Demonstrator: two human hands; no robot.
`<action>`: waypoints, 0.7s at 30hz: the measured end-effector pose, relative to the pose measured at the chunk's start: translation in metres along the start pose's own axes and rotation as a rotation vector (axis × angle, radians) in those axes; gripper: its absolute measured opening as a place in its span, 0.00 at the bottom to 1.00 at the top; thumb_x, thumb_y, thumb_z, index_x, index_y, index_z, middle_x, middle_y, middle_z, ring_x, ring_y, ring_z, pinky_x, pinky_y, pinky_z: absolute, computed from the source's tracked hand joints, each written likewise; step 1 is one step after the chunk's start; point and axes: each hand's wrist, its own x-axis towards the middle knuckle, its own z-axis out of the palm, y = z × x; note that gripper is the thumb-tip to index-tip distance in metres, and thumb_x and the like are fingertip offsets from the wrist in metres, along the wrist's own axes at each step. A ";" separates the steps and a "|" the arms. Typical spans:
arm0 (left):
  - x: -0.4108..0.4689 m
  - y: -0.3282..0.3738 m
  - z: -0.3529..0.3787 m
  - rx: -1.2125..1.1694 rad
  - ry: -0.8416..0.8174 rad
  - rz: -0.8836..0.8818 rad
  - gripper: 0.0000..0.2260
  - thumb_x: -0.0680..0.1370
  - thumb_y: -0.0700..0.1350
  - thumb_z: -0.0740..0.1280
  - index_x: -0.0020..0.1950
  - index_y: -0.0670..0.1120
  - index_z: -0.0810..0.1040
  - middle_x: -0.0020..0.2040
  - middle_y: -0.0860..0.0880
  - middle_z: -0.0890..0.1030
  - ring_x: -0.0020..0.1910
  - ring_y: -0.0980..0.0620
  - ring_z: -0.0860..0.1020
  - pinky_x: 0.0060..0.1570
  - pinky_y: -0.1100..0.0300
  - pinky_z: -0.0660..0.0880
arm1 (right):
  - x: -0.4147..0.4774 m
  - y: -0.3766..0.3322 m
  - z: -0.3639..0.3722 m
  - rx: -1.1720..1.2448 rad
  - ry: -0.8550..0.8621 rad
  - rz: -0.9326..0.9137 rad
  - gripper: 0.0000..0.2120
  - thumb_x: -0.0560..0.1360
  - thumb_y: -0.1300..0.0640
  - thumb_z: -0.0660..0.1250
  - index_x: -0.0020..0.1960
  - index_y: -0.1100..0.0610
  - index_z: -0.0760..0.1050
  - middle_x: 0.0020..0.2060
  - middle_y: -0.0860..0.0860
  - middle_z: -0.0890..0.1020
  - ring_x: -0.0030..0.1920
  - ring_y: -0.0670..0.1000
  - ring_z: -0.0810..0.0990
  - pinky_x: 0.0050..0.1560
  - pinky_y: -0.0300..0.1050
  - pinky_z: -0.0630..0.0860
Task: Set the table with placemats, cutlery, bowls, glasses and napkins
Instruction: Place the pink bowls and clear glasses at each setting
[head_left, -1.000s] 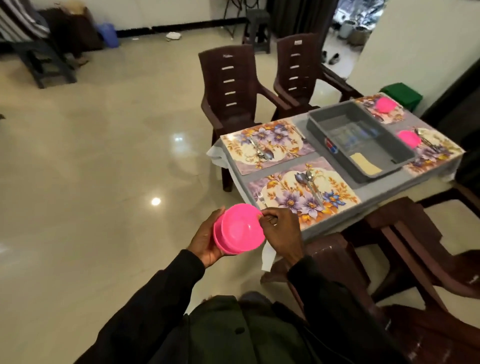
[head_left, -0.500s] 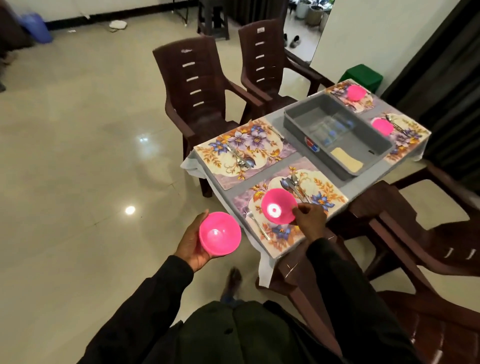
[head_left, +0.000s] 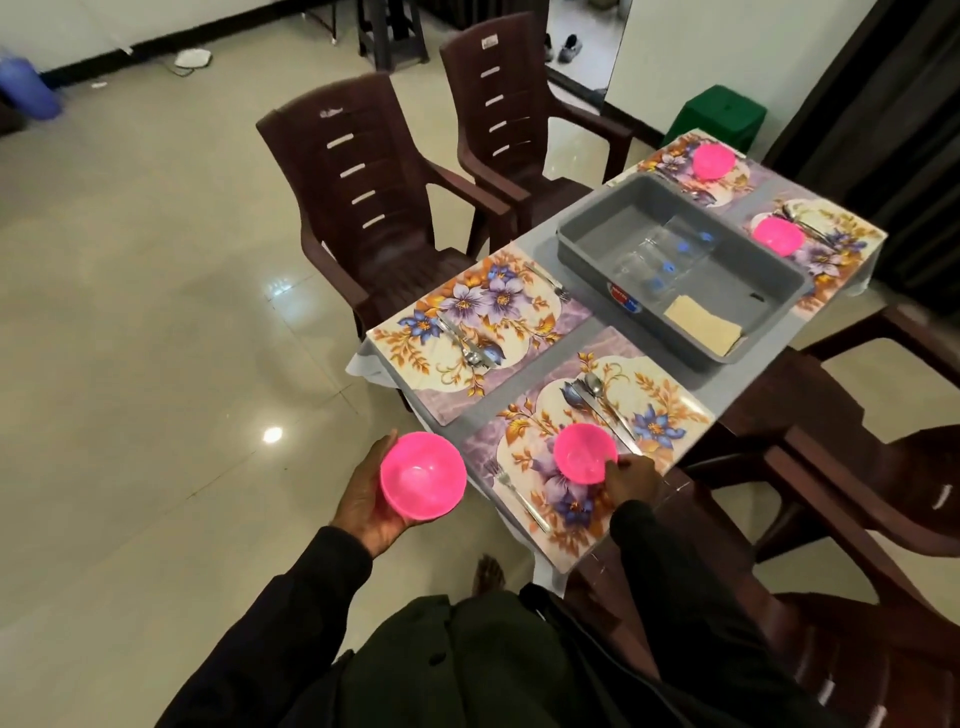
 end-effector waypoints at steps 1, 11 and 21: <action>0.003 0.001 0.003 -0.003 0.006 -0.005 0.18 0.82 0.54 0.66 0.68 0.46 0.78 0.64 0.36 0.78 0.61 0.32 0.78 0.54 0.28 0.75 | 0.003 0.001 0.001 -0.011 -0.002 0.001 0.10 0.77 0.65 0.66 0.52 0.69 0.83 0.45 0.63 0.86 0.42 0.56 0.80 0.45 0.42 0.70; 0.039 0.026 0.017 -0.030 -0.031 -0.114 0.18 0.82 0.55 0.66 0.66 0.45 0.79 0.56 0.36 0.84 0.60 0.33 0.79 0.62 0.27 0.72 | 0.004 -0.018 -0.009 0.006 0.067 -0.012 0.11 0.77 0.63 0.68 0.57 0.66 0.80 0.52 0.62 0.84 0.53 0.61 0.81 0.50 0.44 0.70; 0.089 0.086 0.009 0.061 -0.211 -0.190 0.23 0.80 0.54 0.70 0.74 0.49 0.75 0.70 0.38 0.78 0.71 0.33 0.74 0.71 0.27 0.62 | -0.068 -0.146 0.052 0.325 -0.411 -0.419 0.06 0.79 0.58 0.71 0.51 0.60 0.84 0.40 0.54 0.87 0.39 0.52 0.85 0.45 0.47 0.84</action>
